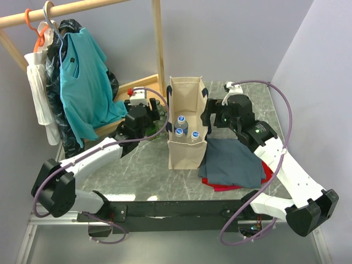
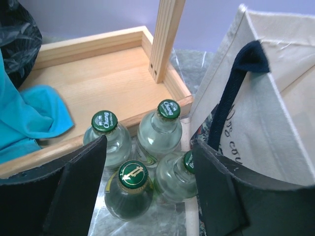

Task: Take the beverage out of the canvas bag
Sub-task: Place the drink at the center of the board.

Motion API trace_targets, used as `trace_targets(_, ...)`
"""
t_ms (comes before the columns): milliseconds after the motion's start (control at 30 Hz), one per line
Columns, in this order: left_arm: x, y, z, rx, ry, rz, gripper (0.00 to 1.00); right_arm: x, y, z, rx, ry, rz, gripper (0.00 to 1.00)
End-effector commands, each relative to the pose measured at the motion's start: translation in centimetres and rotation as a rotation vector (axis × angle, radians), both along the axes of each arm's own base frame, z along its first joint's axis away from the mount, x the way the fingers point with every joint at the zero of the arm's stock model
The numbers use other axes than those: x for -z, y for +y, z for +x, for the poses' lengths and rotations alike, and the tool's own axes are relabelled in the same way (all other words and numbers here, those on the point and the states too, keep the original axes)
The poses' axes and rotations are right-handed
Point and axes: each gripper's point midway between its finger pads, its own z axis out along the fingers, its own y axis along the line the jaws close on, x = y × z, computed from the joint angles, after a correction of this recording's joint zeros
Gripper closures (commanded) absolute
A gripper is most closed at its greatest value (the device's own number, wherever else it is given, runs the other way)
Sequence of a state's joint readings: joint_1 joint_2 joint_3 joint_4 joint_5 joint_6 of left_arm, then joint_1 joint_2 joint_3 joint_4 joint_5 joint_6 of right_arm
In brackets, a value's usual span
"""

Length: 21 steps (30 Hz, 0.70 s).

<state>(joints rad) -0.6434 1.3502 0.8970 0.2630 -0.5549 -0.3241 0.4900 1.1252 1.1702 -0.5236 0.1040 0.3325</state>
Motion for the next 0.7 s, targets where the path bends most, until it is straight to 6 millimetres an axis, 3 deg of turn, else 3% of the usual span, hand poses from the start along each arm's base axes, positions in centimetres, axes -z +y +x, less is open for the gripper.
trace_targets(0, -4.1, 0.1, -0.4, 0.003, -0.07, -0.04, 0.24, -1.6, -0.3, 0.1, 0.013, -0.054, 0.03, 0.0)
trace_targets(200, -5.9, -0.7, -0.8, 0.072, -0.07, -0.026, 0.17, -1.6, -0.4, -0.1, 0.016, -0.057, 0.038, 0.0)
trace_targets(333, -7.3, -1.3, -1.2, 0.115, -0.076, -0.031, 0.01, -1.6, -0.5, -0.2, 0.016, -0.055, 0.037, 0.0)
trace_targets(667, -10.7, -3.6, -2.5, 0.273, -0.084, -0.042, 0.03, -1.9, -0.4, -0.4, 0.013, -0.063, 0.05, 0.0)
